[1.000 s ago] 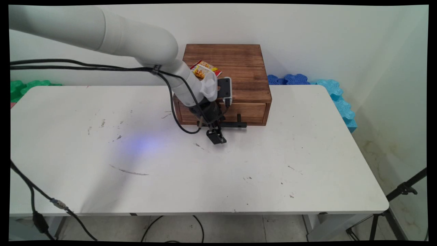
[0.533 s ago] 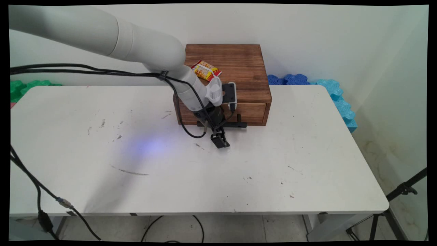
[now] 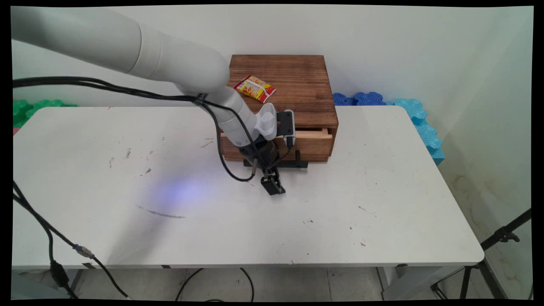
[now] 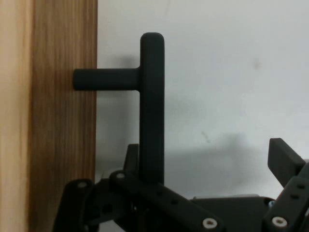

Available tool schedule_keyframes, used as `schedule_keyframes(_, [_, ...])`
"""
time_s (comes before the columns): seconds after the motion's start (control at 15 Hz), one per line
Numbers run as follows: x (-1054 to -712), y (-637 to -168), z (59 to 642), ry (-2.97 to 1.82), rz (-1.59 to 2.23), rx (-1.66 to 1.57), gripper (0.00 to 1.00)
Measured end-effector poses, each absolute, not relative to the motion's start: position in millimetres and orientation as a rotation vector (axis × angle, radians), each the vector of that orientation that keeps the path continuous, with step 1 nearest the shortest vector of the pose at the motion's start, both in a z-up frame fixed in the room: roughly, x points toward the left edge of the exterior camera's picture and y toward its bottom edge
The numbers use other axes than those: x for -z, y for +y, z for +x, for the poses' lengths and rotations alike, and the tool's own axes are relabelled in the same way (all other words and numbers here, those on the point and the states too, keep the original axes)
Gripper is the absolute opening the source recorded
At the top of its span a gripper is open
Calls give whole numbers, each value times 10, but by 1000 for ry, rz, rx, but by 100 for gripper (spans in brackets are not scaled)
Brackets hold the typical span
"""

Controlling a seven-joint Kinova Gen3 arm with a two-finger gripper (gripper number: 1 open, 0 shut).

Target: Open the drawer

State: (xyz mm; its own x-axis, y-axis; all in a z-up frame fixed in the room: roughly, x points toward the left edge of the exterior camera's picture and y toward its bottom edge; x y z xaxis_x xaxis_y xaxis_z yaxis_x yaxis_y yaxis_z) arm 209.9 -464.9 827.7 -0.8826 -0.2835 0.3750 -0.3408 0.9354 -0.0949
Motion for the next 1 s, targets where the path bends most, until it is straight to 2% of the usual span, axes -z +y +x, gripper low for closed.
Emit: schedule_keyframes(1.0, [-8432, -3935, 2039, -2724, 399, -136, 100])
